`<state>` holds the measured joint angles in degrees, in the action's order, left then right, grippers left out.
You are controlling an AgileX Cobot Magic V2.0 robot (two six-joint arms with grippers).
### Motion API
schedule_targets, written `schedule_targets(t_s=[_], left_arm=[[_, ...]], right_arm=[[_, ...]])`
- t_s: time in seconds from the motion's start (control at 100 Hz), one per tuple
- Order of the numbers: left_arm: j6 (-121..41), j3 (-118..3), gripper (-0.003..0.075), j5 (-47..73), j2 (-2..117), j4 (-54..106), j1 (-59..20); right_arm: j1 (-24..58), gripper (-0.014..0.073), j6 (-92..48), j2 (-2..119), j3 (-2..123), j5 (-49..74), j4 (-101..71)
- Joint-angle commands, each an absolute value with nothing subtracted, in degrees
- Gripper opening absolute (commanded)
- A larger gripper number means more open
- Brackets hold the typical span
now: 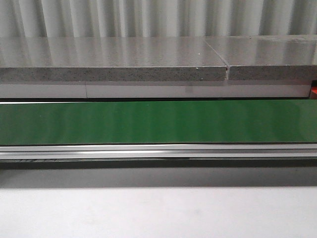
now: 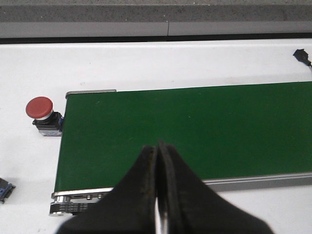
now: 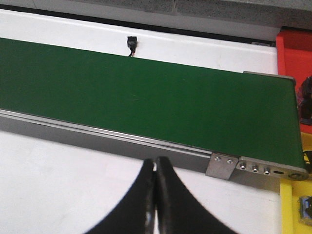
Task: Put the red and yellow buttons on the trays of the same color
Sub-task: 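Raise the right gripper away from the red tray above the belt end, then grasp another yellow push-button from the cluster with the left gripper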
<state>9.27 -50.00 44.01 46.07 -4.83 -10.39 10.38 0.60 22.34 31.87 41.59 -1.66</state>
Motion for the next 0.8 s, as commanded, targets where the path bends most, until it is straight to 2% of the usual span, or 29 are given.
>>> schedule_targets(t_s=[0.0,0.14,0.21,0.28,0.43,0.5,0.79], left_arm=[[10.8,-54.8,-0.002,42.9,50.0,-5.5,-8.3],[10.8,-58.2,-0.0008,45.3,55.6,-5.5,-2.6],[10.8,-59.3,0.005,46.7,58.6,-5.5,0.5],[10.8,-59.8,0.016,48.0,60.8,-5.5,3.5],[10.8,-60.5,0.0476,49.1,64.9,-5.4,8.6],[10.8,-60.5,0.0564,49.2,66.2,-5.4,10.7],[10.8,-64.0,0.0543,61.2,73.9,-4.6,20.7]], right_arm=[[10.4,-0.0079,0.0,22.6,33.3,38.2,-1.8],[10.4,-0.0079,0.0,22.6,33.3,38.2,-1.8],[10.4,-0.0079,0.0,22.6,33.3,38.2,-1.8],[10.4,-0.0079,0.0,22.6,33.3,38.2,-1.8],[10.4,-0.0079,0.0,22.6,33.3,38.2,-1.8],[10.4,-0.0079,0.0,22.6,33.3,38.2,-1.8],[10.4,-0.0079,0.0,22.6,33.3,38.2,-1.8]])
